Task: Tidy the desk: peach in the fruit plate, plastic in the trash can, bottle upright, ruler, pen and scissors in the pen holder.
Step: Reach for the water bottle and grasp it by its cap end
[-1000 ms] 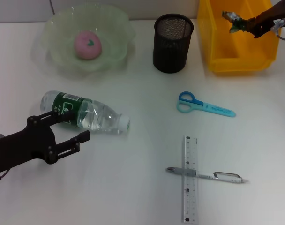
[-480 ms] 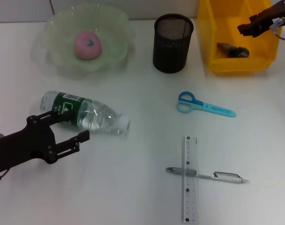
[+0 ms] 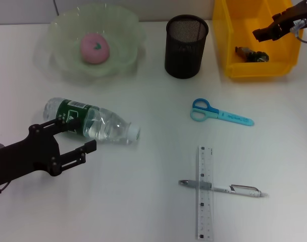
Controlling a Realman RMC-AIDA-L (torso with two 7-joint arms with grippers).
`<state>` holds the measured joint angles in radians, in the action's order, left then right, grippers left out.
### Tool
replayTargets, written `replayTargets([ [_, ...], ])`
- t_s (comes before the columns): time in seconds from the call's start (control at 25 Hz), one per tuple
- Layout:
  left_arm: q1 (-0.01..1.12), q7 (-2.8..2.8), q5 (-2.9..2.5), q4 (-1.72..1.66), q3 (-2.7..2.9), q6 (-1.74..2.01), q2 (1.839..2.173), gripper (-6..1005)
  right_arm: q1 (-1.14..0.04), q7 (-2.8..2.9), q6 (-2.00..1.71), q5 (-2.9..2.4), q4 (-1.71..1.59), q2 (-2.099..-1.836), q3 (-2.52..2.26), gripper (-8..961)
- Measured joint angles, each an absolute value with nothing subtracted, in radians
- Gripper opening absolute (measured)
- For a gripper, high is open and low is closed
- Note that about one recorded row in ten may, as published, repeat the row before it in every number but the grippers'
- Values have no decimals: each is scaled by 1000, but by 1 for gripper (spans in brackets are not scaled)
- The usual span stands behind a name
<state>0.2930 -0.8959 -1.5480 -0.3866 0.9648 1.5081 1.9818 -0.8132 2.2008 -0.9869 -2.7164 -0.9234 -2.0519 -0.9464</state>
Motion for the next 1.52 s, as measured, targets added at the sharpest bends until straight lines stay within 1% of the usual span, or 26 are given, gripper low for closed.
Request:
replayTargets([
  [0.28,293,-896,-1548,-387,965,1509,1982,688,-813,2201,-984,-2717,-923,-2054,-946,637],
  [0.8,293,-896,-1549,-387,965,1509,1982,689,-808,2201,-981,-2711,-929,-2054,-944,637],
  [0.92,293,-896,-1549,-387,965,1509,1981,689,-802,2201,-984,-2697,-948,-2061,-937,637],
  [1.32,293,-896,-1549,-388,965,1517,1976,689,-724,2255,-1066,-2551,-1089,-2063,-936,636],
  [1.44,293,-896,-1551,-388,965,1517,1976,689,-687,2261,-1077,-2488,-1125,-2065,-936,636],
  [1.48,293,-896,-1551,-388,965,1517,1976,689,-654,2244,-1090,-2410,-1149,-2064,-936,636],
  [1.52,293,-896,-1552,-388,965,1517,1975,689,-654,2244,-1090,-2410,-1149,-2064,-936,636],
])
